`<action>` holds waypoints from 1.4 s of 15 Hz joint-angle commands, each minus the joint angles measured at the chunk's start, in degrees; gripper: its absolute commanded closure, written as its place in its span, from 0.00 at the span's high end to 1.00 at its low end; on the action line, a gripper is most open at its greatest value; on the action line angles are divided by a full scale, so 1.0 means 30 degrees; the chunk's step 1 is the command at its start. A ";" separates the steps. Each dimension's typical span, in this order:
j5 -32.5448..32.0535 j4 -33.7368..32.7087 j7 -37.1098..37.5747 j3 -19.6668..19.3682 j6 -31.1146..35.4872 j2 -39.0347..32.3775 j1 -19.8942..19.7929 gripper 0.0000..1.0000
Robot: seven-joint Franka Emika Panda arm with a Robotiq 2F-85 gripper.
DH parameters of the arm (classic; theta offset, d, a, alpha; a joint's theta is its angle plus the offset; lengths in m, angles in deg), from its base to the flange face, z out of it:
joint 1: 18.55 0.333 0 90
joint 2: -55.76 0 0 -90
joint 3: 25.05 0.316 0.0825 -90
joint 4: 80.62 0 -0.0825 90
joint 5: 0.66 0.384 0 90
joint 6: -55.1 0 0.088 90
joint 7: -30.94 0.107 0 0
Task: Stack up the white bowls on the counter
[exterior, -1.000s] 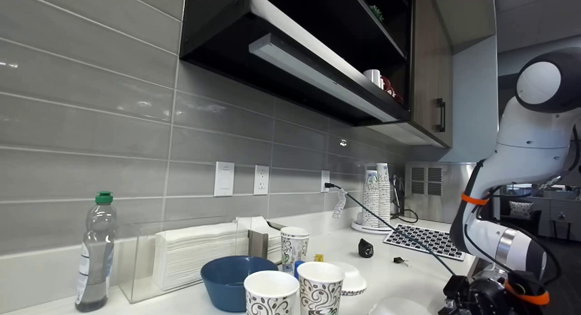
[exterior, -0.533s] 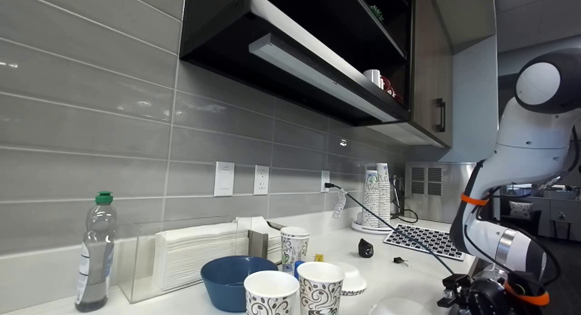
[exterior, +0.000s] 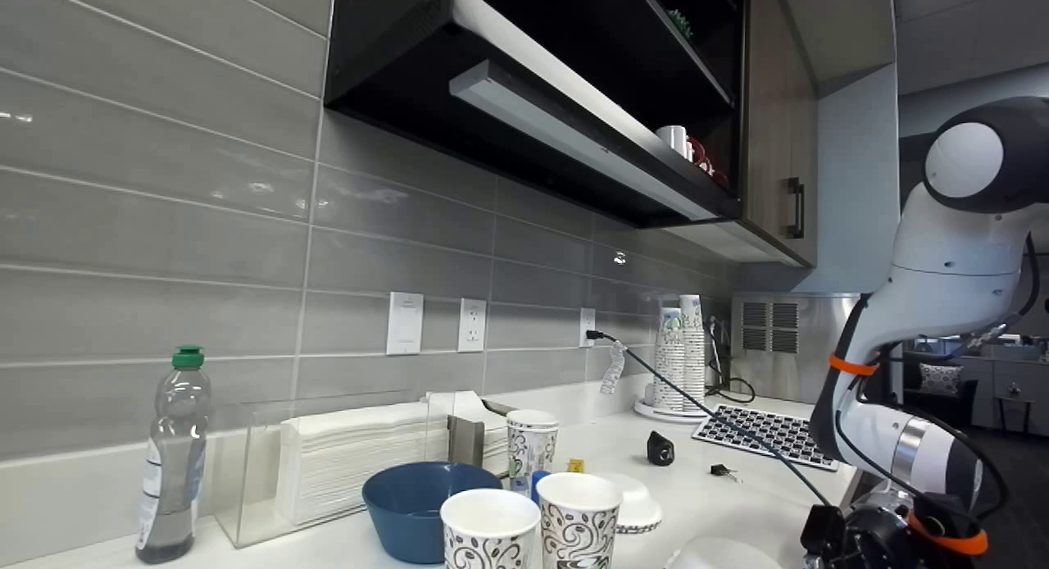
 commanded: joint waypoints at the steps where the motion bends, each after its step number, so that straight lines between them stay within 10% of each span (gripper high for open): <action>1: 0.0272 -0.0595 -0.0142 0.0016 -0.0631 -0.0515 -0.0092 0.08; 21: -0.0644 -0.1153 -0.2314 -0.0054 -0.2086 0.0373 0.0161 0.00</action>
